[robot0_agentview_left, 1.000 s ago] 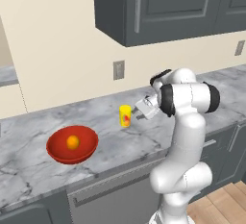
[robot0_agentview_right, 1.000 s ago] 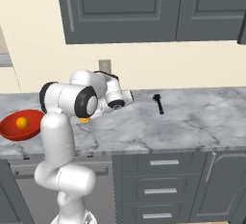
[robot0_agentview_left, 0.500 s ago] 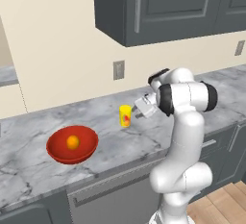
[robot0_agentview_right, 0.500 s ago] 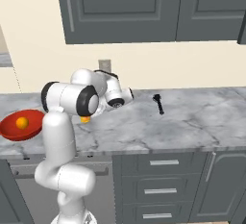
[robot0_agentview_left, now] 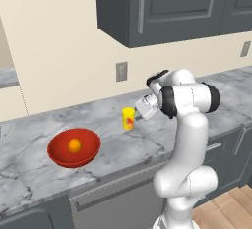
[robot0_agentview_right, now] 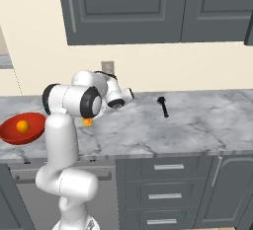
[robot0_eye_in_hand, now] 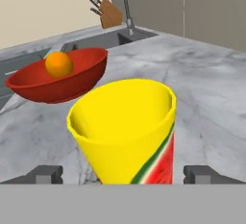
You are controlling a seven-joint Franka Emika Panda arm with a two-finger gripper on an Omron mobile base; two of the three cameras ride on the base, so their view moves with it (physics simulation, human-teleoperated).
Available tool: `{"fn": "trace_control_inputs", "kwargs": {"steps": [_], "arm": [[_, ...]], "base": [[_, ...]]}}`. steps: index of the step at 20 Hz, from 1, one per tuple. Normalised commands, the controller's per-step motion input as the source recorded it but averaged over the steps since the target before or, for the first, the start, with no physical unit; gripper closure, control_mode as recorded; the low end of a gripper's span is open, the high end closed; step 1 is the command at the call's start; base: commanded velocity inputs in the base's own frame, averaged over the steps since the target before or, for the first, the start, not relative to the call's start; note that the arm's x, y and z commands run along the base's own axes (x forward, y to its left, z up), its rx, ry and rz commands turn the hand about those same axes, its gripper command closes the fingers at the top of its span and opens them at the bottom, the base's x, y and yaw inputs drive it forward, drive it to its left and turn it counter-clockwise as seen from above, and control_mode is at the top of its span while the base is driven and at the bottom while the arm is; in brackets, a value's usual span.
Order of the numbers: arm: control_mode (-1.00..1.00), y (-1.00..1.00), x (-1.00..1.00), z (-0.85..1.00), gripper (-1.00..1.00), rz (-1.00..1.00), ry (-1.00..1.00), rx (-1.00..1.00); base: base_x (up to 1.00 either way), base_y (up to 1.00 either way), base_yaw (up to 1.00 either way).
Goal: Move the cup from next to the sink to the open cabinet. Then, move the bowl with the orange to the fridge to clear the area for faucet cleaning.
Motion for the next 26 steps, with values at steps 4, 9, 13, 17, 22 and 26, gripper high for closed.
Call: {"fn": "trace_control_inputs", "kwargs": {"steps": [4,9,13,17,22,26], "arm": [[-1.0,0.2,0.08,-0.07,-1.0,0.0,0.0,-0.05],[-1.0,0.21,0.04,-0.03,-1.0,0.0,0.0,-0.01],[-1.0,0.21,0.0,-0.03,1.0,0.0,0.0,0.0],[-1.0,0.0,-0.01,0.0,1.0,0.0,0.0,0.0],[-1.0,-0.02,-0.63,0.46,1.0,-0.03,-0.24,0.0],[-1.0,-0.13,-0.98,0.99,1.0,-0.16,-0.34,0.0]], "base": [[0.0,0.0,0.0],[0.0,0.0,0.0],[0.0,0.0,0.0],[0.0,0.0,0.0],[0.0,0.0,0.0],[0.0,0.0,0.0]]}}
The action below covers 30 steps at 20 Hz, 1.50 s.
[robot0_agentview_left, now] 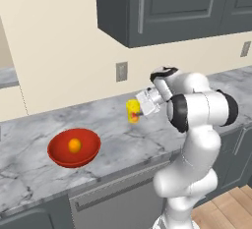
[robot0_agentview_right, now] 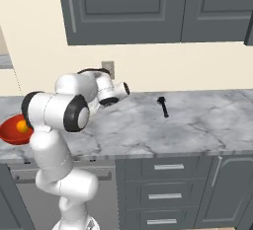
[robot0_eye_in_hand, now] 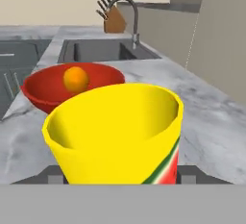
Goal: Move the cup from next to the sink to the open cabinet. Then, move the bowl with the orange to the fridge to clear the area for faucet cleaning.
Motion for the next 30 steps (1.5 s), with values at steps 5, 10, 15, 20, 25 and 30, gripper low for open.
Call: {"fn": "trace_control_inputs", "kwargs": {"steps": [5,10,15,20,25,30], "arm": [[-1.0,-0.15,-0.83,1.0,1.0,-0.26,-0.27,0.01],[-1.0,-0.01,-0.56,1.0,1.0,-0.34,-0.14,0.01],[1.0,-0.11,-0.49,0.6,1.0,-0.25,-0.04,0.06],[1.0,0.0,0.0,0.0,1.0,0.0,0.0,0.0],[1.0,0.0,0.0,0.0,1.0,0.0,0.0,0.0],[1.0,0.0,0.0,0.0,1.0,0.0,0.0,0.0]], "base": [[0.0,0.0,0.0],[0.0,0.0,0.0],[-0.35,-0.17,-0.26],[-0.63,-0.25,-0.77],[-0.37,-0.57,-0.77],[0.38,-0.57,-0.79]]}}
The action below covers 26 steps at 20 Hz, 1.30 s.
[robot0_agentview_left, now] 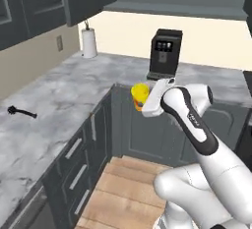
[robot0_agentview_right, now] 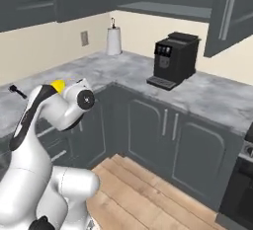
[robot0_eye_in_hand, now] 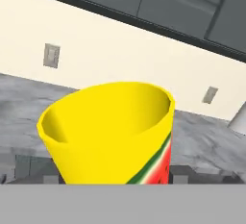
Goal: Move the cup from next to the sink to the open cabinet. Then, move the bowl with the orange to the fridge to clear the area for faucet cleaning.
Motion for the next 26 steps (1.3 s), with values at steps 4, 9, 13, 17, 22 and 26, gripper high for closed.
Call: {"fn": "trace_control_inputs", "kwargs": {"steps": [4,9,13,17,22,26], "arm": [[1.0,0.0,0.0,0.0,1.0,0.0,0.0,0.0],[1.0,0.0,0.0,0.0,1.0,0.0,0.0,0.0],[1.0,0.0,0.0,0.0,1.0,0.0,0.0,0.0],[1.0,0.0,0.0,0.0,1.0,0.0,0.0,0.0],[1.0,0.0,0.0,0.0,1.0,0.0,0.0,0.0],[1.0,0.0,0.0,0.0,1.0,0.0,0.0,0.0]], "base": [[0.84,-0.35,-0.72],[1.0,0.02,-0.56],[1.0,0.37,-0.41],[0.68,0.57,-0.31],[0.36,0.76,-0.34],[0.47,0.1,-0.22]]}}
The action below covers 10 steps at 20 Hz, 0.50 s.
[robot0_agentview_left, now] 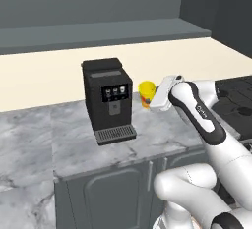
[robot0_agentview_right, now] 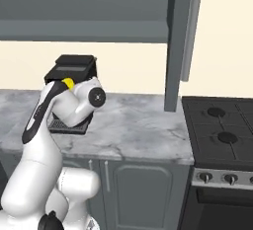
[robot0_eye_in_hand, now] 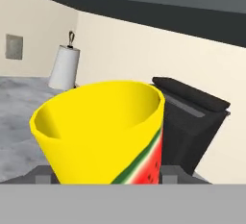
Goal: Move the cup from next to the sink to the open cabinet. Then, move the bowl with the orange to the fridge to clear the area for faucet cleaning.
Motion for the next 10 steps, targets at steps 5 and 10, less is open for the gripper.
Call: {"fn": "trace_control_inputs", "kwargs": {"steps": [5,10], "arm": [[1.0,0.0,0.0,0.0,1.0,0.0,0.0,0.0],[1.0,0.0,0.0,0.0,1.0,0.0,0.0,0.0]], "base": [[0.55,0.0,-0.18],[0.75,0.0,-0.21]]}}
